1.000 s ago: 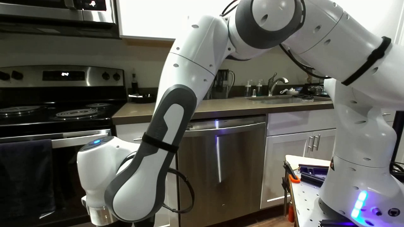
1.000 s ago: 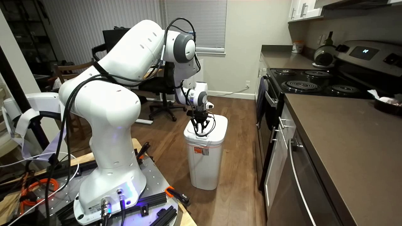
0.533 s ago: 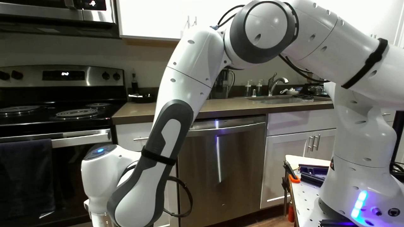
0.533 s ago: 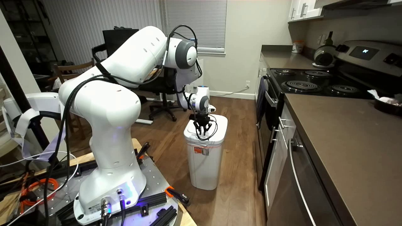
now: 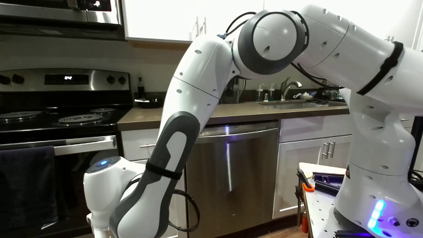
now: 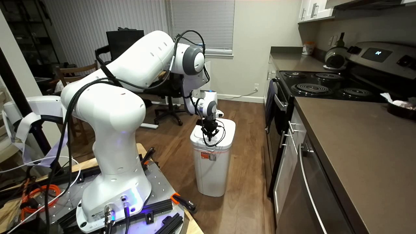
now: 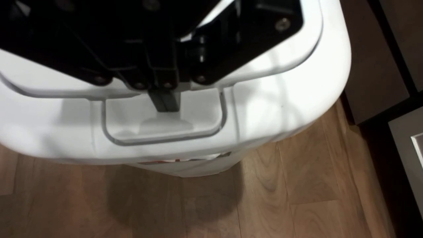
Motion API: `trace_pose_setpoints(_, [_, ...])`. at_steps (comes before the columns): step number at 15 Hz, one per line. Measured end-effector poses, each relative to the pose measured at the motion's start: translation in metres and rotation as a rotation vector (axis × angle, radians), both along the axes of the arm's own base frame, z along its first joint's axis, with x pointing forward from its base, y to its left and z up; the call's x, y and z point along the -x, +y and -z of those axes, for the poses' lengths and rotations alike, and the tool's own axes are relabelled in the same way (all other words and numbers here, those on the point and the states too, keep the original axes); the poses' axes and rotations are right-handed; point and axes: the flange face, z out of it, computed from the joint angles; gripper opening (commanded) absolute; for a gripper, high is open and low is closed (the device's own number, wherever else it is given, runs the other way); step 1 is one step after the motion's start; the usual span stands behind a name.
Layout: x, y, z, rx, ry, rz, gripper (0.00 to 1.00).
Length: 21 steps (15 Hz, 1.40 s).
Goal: Open the trash bin
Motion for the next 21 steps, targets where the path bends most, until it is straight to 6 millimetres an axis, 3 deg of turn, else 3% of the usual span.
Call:
trace_pose_setpoints(5, [-0.001, 0.01, -0.033, -0.025, -0.039, -0.009, 0.0])
trace_pose_setpoints(7, [0.007, 0.014, -0.036, -0.038, 0.002, -0.009, 0.0])
trace_pose_setpoints(12, [0.025, 0.01, -0.018, -0.036, 0.109, 0.004, 0.0])
trace_pose_setpoints(17, [0.022, -0.012, 0.001, 0.027, 0.1, 0.022, 0.0])
trace_pose_setpoints(21, [0.018, -0.013, 0.013, 0.035, 0.087, 0.021, 0.0])
